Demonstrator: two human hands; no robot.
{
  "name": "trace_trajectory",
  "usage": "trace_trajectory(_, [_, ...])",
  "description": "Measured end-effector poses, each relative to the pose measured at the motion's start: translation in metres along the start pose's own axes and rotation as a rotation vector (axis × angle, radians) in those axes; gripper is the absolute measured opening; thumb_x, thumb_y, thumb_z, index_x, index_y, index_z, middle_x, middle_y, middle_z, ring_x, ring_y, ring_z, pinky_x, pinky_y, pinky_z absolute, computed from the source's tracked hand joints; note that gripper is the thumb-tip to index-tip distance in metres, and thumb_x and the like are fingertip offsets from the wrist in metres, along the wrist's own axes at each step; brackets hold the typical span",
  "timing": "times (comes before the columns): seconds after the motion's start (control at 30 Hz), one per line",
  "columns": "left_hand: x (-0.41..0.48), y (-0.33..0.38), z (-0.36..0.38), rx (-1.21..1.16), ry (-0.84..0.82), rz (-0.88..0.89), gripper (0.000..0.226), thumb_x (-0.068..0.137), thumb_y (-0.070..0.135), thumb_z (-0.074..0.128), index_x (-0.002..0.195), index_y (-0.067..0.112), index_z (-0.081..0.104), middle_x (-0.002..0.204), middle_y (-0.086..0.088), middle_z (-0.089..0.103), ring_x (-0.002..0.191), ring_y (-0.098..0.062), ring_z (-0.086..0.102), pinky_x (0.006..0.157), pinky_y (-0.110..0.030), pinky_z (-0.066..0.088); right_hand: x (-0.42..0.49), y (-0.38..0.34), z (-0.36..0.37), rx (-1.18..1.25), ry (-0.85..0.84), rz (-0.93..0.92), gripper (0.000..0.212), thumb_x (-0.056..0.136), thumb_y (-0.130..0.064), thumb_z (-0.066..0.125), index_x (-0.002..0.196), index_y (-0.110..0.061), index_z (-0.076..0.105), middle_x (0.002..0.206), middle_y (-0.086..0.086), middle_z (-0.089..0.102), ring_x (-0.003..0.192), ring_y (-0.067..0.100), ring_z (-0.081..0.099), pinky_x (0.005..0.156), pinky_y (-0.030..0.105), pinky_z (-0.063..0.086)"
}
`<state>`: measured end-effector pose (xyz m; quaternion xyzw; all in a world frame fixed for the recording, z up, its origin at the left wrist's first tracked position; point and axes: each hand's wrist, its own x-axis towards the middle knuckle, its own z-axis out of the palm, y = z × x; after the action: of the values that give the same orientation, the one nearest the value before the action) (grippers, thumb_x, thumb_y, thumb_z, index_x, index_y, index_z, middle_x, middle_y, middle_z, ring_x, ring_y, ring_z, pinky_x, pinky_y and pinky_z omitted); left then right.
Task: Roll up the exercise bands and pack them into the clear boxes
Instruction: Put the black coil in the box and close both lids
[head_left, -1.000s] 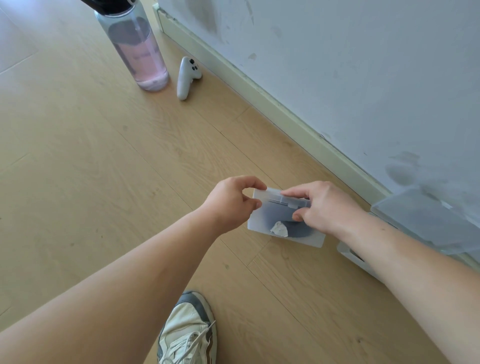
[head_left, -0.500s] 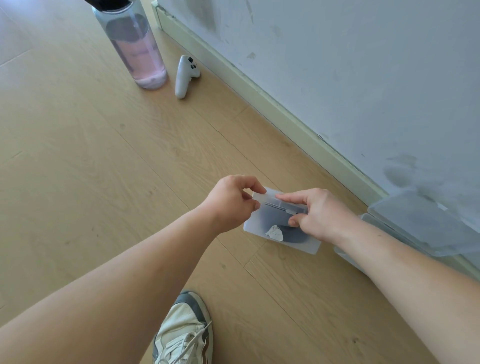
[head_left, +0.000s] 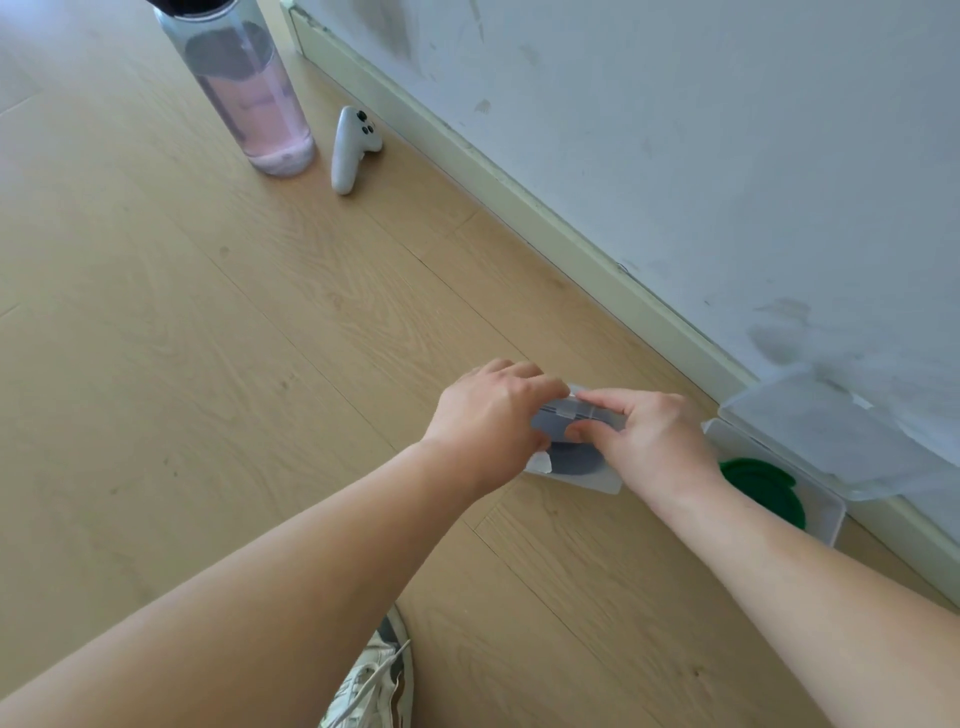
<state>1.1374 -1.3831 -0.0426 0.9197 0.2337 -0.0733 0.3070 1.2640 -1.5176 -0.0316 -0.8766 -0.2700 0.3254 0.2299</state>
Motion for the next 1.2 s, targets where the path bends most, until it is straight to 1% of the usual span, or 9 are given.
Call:
trace_trajectory(0.07, [0.002, 0.0, 0.002, -0.043, 0.007, -0.053, 0.043, 0.086, 0.031, 0.076, 0.126, 0.037, 0.059, 0.121, 0.014, 0.058, 0.113, -0.013, 0.051, 0.082, -0.033, 0.049, -0.001, 0.005, -0.004, 0.069, -0.025, 0.017, 0.039, 0.083, -0.025, 0.085, 0.12, -0.029, 0.075, 0.124, -0.011, 0.071, 0.111, 0.007, 0.062, 0.098, 0.023, 0.047])
trace_trajectory(0.17, [0.003, 0.003, 0.001, -0.066, -0.001, -0.092, 0.042, 0.084, 0.027, 0.078, 0.121, 0.035, 0.059, 0.118, 0.014, 0.057, 0.112, -0.014, 0.052, 0.083, -0.036, 0.051, -0.003, 0.018, -0.015, 0.16, -0.064, 0.055, 0.04, 0.086, -0.015, 0.082, 0.122, -0.029, 0.073, 0.14, -0.013, 0.062, 0.132, 0.008, 0.054, 0.119, 0.032, 0.038])
trace_trajectory(0.23, [0.005, 0.003, 0.0, -0.079, -0.003, -0.104, 0.041, 0.084, 0.026, 0.077, 0.12, 0.035, 0.059, 0.117, 0.014, 0.057, 0.112, -0.014, 0.052, 0.082, -0.037, 0.052, -0.003, 0.026, -0.02, 0.216, -0.071, 0.079, 0.04, 0.09, -0.011, 0.078, 0.124, -0.031, 0.072, 0.145, -0.011, 0.058, 0.136, 0.007, 0.051, 0.122, 0.034, 0.034])
trace_trajectory(0.43, [0.01, 0.004, -0.002, -0.121, -0.026, -0.127, 0.042, 0.083, 0.024, 0.078, 0.119, 0.034, 0.059, 0.116, 0.013, 0.056, 0.11, -0.014, 0.052, 0.081, -0.036, 0.051, -0.004, 0.031, -0.016, 0.413, -0.031, 0.134, 0.037, 0.094, -0.003, 0.071, 0.119, -0.029, 0.074, 0.132, -0.012, 0.061, 0.11, -0.006, 0.059, 0.102, 0.014, 0.04])
trace_trajectory(0.57, [0.016, 0.003, -0.005, -0.153, -0.074, -0.127, 0.046, 0.079, 0.021, 0.082, 0.117, 0.034, 0.06, 0.116, 0.011, 0.057, 0.107, -0.016, 0.054, 0.084, -0.042, 0.055, 0.005, 0.036, -0.013, 0.431, -0.002, 0.202, 0.035, 0.089, -0.008, 0.078, 0.108, -0.037, 0.075, 0.124, -0.006, 0.07, 0.117, 0.012, 0.063, 0.11, 0.036, 0.047])
trace_trajectory(0.67, [0.017, 0.003, -0.005, -0.17, -0.105, -0.119, 0.048, 0.078, 0.019, 0.082, 0.118, 0.035, 0.059, 0.118, 0.012, 0.056, 0.107, -0.016, 0.054, 0.086, -0.042, 0.055, 0.008, 0.039, -0.014, 0.455, -0.022, 0.245, 0.035, 0.087, -0.009, 0.08, 0.112, -0.034, 0.075, 0.11, -0.006, 0.077, 0.107, 0.016, 0.07, 0.104, 0.045, 0.054])
trace_trajectory(0.97, [0.014, 0.006, -0.003, -0.142, -0.051, -0.156, 0.048, 0.069, 0.023, 0.09, 0.105, 0.029, 0.058, 0.109, 0.011, 0.056, 0.1, -0.015, 0.05, 0.072, -0.032, 0.046, 0.014, 0.038, -0.011, 0.395, 0.004, 0.249, 0.034, 0.083, -0.012, 0.083, 0.101, -0.04, 0.079, 0.111, -0.001, 0.075, 0.106, 0.019, 0.07, 0.101, 0.044, 0.056])
trace_trajectory(1.07, [0.017, 0.01, -0.005, -0.138, -0.063, -0.133, 0.046, 0.073, 0.019, 0.086, 0.106, 0.025, 0.056, 0.108, 0.009, 0.056, 0.099, -0.017, 0.05, 0.074, -0.035, 0.049, 0.013, 0.038, -0.011, 0.377, 0.044, 0.24, 0.033, 0.08, -0.016, 0.086, 0.098, -0.043, 0.08, 0.105, -0.001, 0.077, 0.103, 0.018, 0.072, 0.099, 0.043, 0.057])
trace_trajectory(1.2, [0.024, 0.016, -0.008, -0.072, -0.096, -0.134, 0.041, 0.079, 0.016, 0.078, 0.11, 0.027, 0.054, 0.098, 0.006, 0.057, 0.09, -0.02, 0.054, 0.067, -0.036, 0.05, 0.009, 0.039, -0.012, 0.379, 0.048, 0.2, 0.031, 0.084, -0.019, 0.084, 0.104, -0.041, 0.079, 0.106, -0.002, 0.078, 0.1, 0.014, 0.073, 0.099, 0.04, 0.057])
